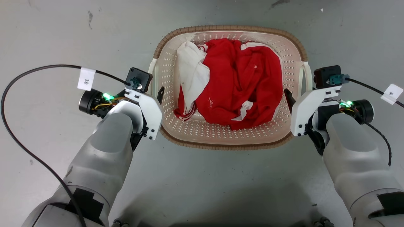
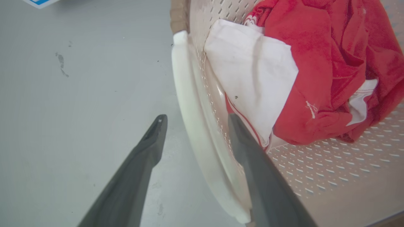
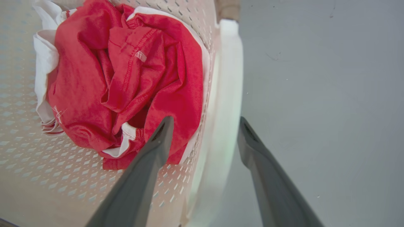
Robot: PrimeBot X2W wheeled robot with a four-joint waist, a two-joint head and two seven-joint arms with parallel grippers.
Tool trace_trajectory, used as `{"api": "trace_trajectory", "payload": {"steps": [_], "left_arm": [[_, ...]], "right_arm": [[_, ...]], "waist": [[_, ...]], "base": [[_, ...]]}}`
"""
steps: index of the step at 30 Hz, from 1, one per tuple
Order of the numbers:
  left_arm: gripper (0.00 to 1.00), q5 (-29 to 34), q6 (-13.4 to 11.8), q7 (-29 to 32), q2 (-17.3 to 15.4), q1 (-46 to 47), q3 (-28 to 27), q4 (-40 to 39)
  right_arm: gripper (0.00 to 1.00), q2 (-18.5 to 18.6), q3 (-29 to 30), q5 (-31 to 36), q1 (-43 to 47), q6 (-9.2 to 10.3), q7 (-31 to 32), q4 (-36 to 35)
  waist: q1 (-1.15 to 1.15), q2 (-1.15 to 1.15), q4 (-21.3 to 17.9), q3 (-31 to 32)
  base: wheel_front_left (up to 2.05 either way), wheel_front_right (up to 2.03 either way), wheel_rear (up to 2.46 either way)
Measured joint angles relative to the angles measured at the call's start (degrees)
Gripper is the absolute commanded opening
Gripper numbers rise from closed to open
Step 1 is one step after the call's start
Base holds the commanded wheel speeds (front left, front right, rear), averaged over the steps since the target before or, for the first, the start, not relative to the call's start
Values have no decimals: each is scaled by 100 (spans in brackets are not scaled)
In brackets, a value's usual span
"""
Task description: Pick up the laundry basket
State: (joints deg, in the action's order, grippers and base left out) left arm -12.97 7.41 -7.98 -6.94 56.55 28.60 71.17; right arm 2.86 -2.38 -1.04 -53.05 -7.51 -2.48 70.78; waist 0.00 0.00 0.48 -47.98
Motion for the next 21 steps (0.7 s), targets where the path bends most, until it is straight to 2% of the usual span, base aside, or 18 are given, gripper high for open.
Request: {"api": "trace_trajectory", "payload": {"steps": [16,17,18,19,21], "left_arm": [[100,-587,0,120,-16,103,584,34],[45,-639,0,156,-9,102,623,34],[0,-702,0,196,4,101,661,31],[0,-750,0,235,13,101,699,27],[0,-813,9,270,3,101,767,21]], "right_arm": [[100,0,-79,-162,-197,0,36,170],[100,1,-92,-174,-197,0,49,179],[41,0,-101,-199,-197,0,56,188],[0,0,-108,-212,-199,1,80,194],[0,1,-135,-259,-199,1,123,208]], "waist": [[0,0,27,-128],[0,0,29,-131],[0,0,32,-132],[0,0,36,-133],[0,0,51,-133]], "base": [[0,0,0],[0,0,0],[0,0,0],[0,0,0],[0,0,0]]}}
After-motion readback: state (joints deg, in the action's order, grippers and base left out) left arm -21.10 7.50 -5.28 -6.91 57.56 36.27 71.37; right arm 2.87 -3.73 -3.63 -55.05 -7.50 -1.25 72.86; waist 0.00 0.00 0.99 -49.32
